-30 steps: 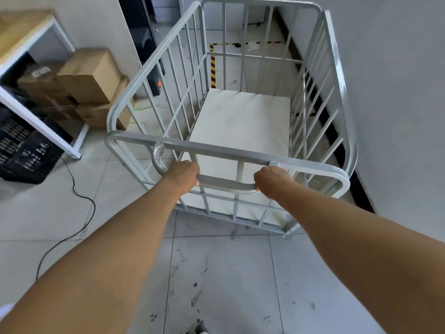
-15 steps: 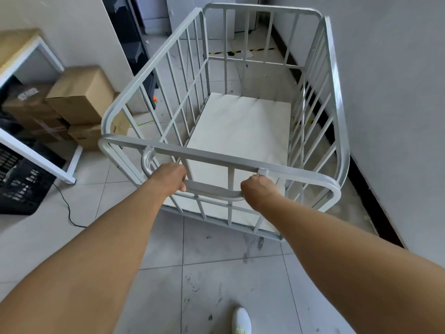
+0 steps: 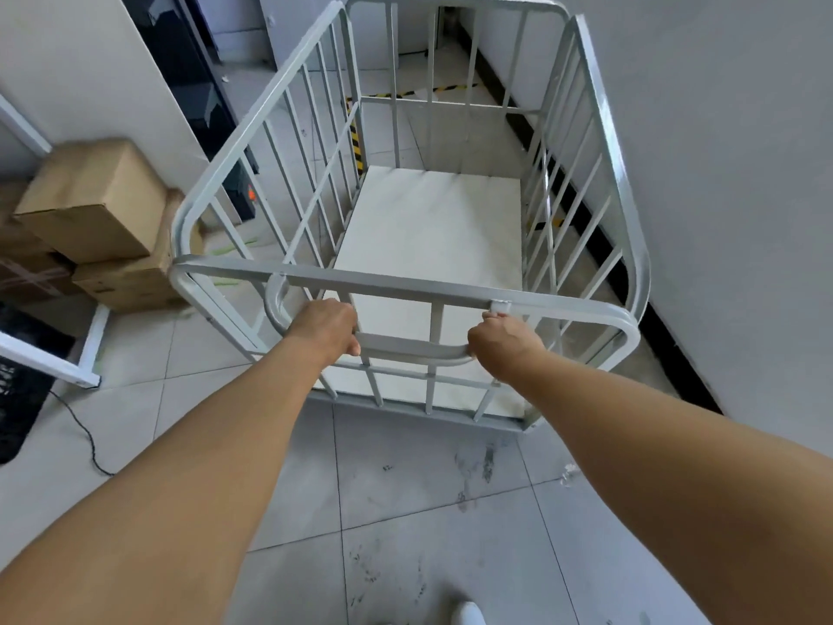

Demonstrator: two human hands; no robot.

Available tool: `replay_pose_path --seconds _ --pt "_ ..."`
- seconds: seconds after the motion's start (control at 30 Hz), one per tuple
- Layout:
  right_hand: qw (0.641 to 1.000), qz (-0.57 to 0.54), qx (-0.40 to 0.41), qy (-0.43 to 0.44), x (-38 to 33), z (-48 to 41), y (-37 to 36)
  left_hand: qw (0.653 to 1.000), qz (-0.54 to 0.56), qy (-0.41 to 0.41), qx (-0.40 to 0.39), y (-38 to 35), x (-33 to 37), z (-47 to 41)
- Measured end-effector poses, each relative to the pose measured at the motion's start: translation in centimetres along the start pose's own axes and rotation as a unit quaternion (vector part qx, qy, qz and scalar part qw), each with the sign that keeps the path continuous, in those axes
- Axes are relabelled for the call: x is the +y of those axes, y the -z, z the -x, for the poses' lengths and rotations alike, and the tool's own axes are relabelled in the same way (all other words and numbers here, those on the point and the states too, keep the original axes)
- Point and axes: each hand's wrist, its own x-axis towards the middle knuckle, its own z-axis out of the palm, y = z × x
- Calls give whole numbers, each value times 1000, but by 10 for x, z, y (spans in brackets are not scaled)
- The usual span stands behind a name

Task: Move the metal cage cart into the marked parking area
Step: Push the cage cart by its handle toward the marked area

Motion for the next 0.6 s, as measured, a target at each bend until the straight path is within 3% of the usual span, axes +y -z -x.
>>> replay_pose_path --seconds 0.2,0.43,0.6 --pt "1000 11 -24 -12 62 -29 -6 999 -19 -29 -1 13 43 -41" --pt "1000 11 -10 -1 143 -65 -3 999 6 -9 -36 42 112 -95" --pt "1000 1 1 -6 196 -96 5 1000 22 10 -19 56 151 -129"
